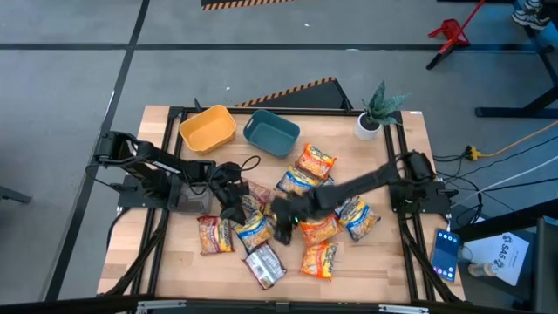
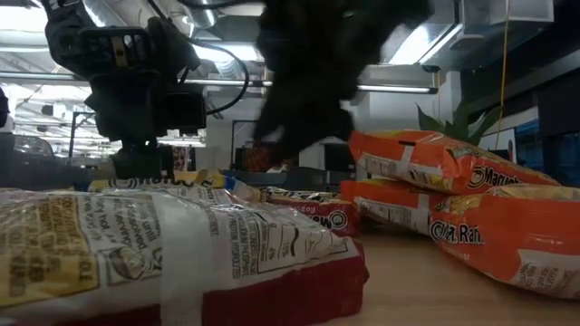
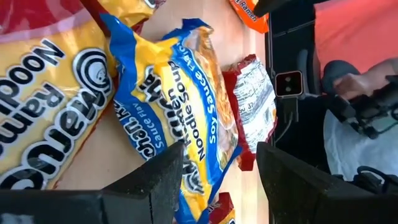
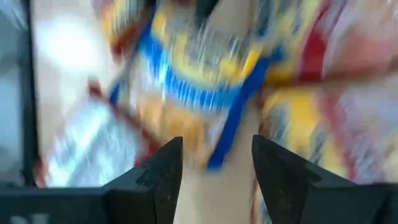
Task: Sort Maruchan noodles
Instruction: Put the blue noodle pack into the black bin
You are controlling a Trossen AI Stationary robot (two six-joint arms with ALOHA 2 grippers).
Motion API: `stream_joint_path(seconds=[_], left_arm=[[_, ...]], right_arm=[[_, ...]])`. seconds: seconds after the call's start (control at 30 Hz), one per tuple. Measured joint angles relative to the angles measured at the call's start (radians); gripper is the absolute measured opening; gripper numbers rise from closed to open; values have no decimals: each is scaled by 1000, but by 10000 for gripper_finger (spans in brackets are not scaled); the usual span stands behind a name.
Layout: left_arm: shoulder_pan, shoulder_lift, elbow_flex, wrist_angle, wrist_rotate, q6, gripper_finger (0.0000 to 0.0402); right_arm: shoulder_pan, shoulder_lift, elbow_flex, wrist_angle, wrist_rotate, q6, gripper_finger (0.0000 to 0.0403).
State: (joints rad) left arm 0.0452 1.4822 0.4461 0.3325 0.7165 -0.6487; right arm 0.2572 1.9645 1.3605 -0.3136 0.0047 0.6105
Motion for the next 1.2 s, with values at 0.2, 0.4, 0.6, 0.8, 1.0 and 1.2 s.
stream_joint_path(seconds=[0.2, 0.4, 0.6, 0.8, 1.0, 1.2], left_arm=[[0, 0, 0, -18, -3, 30, 199], [0, 18, 0, -51, -17, 58, 199], [-14, 18, 0, -64, -3, 80, 220], [-47, 18, 0, -71, -50, 85, 266], [-53, 18, 0, -71, -131, 79, 287], [-55, 18, 0, -77, -129, 82, 283]], right_arm=[[78, 68, -1, -60, 67, 16, 151], [75, 92, -1, 5, 56, 29, 128], [68, 90, 0, 18, 45, 26, 127], [69, 90, -3, 35, 56, 38, 127], [72, 99, -3, 8, 50, 64, 127], [82, 144, -2, 54, 39, 71, 127]])
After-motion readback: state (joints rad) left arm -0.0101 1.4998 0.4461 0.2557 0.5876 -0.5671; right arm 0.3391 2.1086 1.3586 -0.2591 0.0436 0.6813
